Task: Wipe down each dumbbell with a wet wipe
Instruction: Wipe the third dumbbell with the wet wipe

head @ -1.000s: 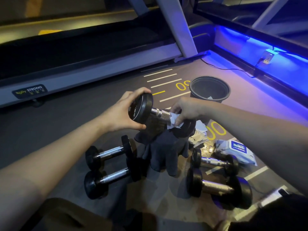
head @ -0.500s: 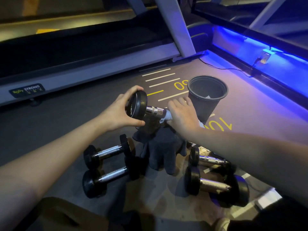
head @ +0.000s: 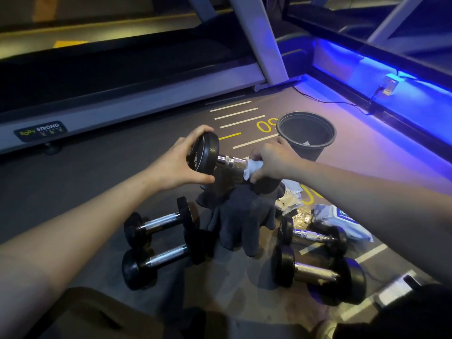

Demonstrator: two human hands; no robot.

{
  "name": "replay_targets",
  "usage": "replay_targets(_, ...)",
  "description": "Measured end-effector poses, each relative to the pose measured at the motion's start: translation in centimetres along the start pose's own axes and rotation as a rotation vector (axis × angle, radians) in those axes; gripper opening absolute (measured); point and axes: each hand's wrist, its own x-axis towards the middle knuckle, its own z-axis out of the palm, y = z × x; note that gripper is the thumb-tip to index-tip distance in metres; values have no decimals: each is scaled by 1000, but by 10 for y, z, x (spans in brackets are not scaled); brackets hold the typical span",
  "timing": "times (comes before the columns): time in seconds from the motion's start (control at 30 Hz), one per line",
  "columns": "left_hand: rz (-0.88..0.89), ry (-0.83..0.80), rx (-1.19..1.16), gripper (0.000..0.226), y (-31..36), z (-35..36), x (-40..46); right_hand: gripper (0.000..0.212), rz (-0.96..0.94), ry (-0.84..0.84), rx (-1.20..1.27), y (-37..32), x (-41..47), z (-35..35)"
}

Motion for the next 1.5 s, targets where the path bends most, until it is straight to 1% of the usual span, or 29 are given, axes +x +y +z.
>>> replay_targets(0.1, -25, 15, -23, 95, -4, 0, -2, 49, 18, 101, -58, -2, -7, 7)
replay_targets(0.23, -17, 9, -20, 96, -4, 1, -4, 51, 48, 184, -34, -7, -15, 24)
replay_targets(0.33, -11, 8, -30, 96, -4, 1, -4, 52, 32, 242, -41, -8, -21, 30)
replay_targets(0.4, -12, 15, -29, 96, -4, 1, -4, 54, 32, 254, -44, -9, -23, 30)
replay_targets(0.47, -23, 23, -26, 96, -4, 1, -5, 54, 38, 222, 9, -8, -21, 28)
replay_targets(0.57, -24, 21, -22, 97, -6, 1, -6, 38, 71, 106, 166, -1, -17, 16)
replay_targets(0.67, 6, 7, 7, 98, -3, 2, -7, 26, 71, 20, 216, 7, -18, 4)
replay_targets(0.83, 85, -16, 84, 101, 11, 4, -8, 37, 33, -11, 143, 0, -27, 2)
replay_targets(0.9, 100, -18, 119, 101, 17, 5, -8, 34, 29, 18, 123, 0, -29, 5)
replay_targets(0.97, 98, -9, 119, 101, 18, 6, -7, 33, 35, 61, 154, 0, -31, 11)
replay_targets(1.1, 74, -3, 92, 101, 13, 6, -6, 34, 34, 245, 100, -6, -36, 28)
replay_targets(1.2, 47, 4, 68, 99, 7, 5, -4, 33, 45, 311, 64, -10, -38, 31)
replay_targets(1.27, 37, 12, 42, 98, 2, 5, -3, 31, 29, 291, 100, -7, -36, 28)
replay_targets(1.33, 35, 22, 16, 98, -3, 5, -3, 29, 17, 167, 205, -2, -29, 21)
replay_targets(1.4, 28, 25, -12, 97, -7, 5, -2, 32, 19, 57, 280, 2, -22, 12)
replay_targets(1.47, 17, 16, -45, 97, -10, 6, -2, 38, 9, 44, 294, 6, -19, 10)
replay_targets(1.5, 13, 14, -50, 97, -10, 6, -2, 40, -2, 68, 293, 7, -19, 12)
